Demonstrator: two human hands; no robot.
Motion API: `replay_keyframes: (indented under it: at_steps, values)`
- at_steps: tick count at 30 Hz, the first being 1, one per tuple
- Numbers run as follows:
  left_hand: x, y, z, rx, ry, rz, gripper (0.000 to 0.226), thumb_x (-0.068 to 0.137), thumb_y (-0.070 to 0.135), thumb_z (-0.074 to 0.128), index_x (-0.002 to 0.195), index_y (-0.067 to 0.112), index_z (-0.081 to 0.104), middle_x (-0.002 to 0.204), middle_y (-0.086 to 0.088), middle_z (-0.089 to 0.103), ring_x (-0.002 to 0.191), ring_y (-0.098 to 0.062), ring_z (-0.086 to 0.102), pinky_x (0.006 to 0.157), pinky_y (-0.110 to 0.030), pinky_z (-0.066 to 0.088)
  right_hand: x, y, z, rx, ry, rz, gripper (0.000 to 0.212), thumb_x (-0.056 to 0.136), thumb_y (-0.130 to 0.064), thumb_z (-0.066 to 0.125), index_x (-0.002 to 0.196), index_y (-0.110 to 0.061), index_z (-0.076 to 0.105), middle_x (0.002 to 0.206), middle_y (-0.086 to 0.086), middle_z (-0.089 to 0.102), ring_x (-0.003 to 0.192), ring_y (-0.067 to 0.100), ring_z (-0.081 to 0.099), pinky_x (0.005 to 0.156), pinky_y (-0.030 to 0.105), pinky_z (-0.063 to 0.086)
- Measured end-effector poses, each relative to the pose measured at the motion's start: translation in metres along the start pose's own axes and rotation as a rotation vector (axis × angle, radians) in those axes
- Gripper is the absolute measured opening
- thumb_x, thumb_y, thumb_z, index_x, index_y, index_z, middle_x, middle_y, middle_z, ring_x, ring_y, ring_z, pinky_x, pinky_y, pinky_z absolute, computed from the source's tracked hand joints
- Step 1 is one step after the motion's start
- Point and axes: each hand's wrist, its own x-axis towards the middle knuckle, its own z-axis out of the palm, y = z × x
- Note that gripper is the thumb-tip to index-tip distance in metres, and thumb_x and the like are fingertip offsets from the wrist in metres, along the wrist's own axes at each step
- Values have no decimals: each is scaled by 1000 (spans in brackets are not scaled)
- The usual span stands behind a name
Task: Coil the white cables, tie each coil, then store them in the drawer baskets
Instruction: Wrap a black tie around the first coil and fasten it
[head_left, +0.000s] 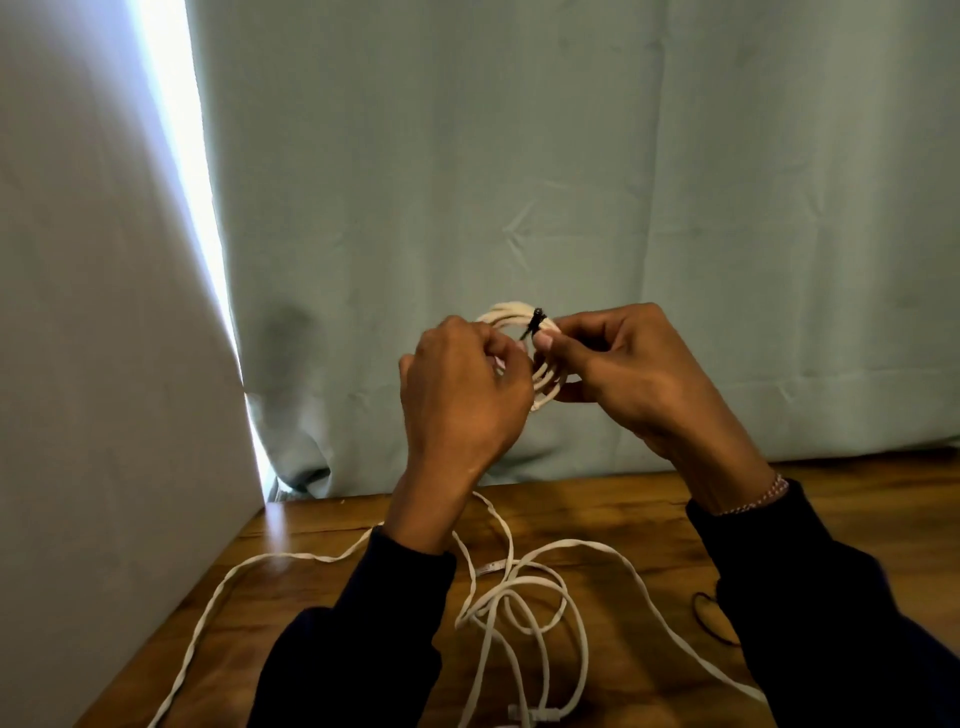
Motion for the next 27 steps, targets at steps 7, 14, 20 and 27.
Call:
replay_keyframes:
  at_steps: [7,14,20,27]
  values:
    - [1,4,-4,-314,-119,-110,16,93,25,66,85,15,74,69,-2,70,66,-17,69,66,-38,60,-2,-4,-16,-113,17,-50,14,90,-23,71,101,-21,78,81,-3,77,76,12,74,75,32,63]
    - [2,5,-9,-427,-116,-135,22,97,29,63,89,14,78,66,2,72,63,-7,70,61,-11,52,-1,-4,-8,-196,-4,-58,19,90,-28,70,107,-25,78,83,-6,76,75,10,74,74,31,63]
    - [4,1,-9,-485,-108,-123,13,94,18,66,90,10,75,67,0,71,62,-10,69,59,-17,53,-2,-4,-4,-204,0,-56,21,90,-26,70,110,-22,77,86,-6,76,75,9,73,74,29,63]
    - [4,-5,-4,-459,-133,-150,13,90,14,69,80,9,74,65,2,69,58,-5,66,57,-16,51,-2,-3,5,-72,44,7,19,91,-19,70,108,-13,75,86,2,77,76,13,75,73,36,64]
